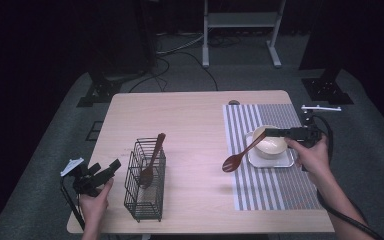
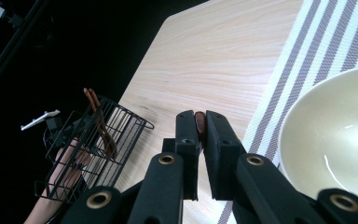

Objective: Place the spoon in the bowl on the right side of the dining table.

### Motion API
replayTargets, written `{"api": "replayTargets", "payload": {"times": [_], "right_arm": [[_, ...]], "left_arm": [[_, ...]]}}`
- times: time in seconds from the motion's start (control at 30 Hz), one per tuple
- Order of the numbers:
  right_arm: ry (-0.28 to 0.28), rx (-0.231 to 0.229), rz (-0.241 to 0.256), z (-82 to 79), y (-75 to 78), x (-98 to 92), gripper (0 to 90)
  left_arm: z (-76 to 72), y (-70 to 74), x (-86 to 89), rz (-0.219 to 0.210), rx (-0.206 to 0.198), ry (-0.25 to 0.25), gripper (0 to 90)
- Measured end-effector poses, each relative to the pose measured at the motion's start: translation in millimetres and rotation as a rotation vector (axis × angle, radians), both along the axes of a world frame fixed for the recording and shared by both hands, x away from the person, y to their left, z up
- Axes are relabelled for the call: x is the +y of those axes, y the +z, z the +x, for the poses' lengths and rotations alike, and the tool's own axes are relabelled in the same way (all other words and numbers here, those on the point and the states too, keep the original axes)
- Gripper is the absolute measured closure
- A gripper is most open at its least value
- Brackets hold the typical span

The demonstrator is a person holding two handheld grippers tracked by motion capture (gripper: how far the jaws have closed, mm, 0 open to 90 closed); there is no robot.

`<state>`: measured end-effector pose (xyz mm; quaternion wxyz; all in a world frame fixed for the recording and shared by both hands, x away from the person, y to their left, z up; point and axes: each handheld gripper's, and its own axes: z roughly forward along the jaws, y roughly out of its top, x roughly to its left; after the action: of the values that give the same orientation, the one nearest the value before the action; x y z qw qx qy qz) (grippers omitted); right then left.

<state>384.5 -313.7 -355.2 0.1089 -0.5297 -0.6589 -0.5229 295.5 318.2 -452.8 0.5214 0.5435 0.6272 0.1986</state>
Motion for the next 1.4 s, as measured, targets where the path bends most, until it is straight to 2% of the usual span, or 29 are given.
{"api": "replayTargets", "payload": {"times": [1.4], "right_arm": [[-0.106,0.002,0.003,-6.1,-4.9,-42.8,83.7]], "left_arm": [[-0.1,-0.5,-0.3,0.003,0.001,0.002,1.6]]}}
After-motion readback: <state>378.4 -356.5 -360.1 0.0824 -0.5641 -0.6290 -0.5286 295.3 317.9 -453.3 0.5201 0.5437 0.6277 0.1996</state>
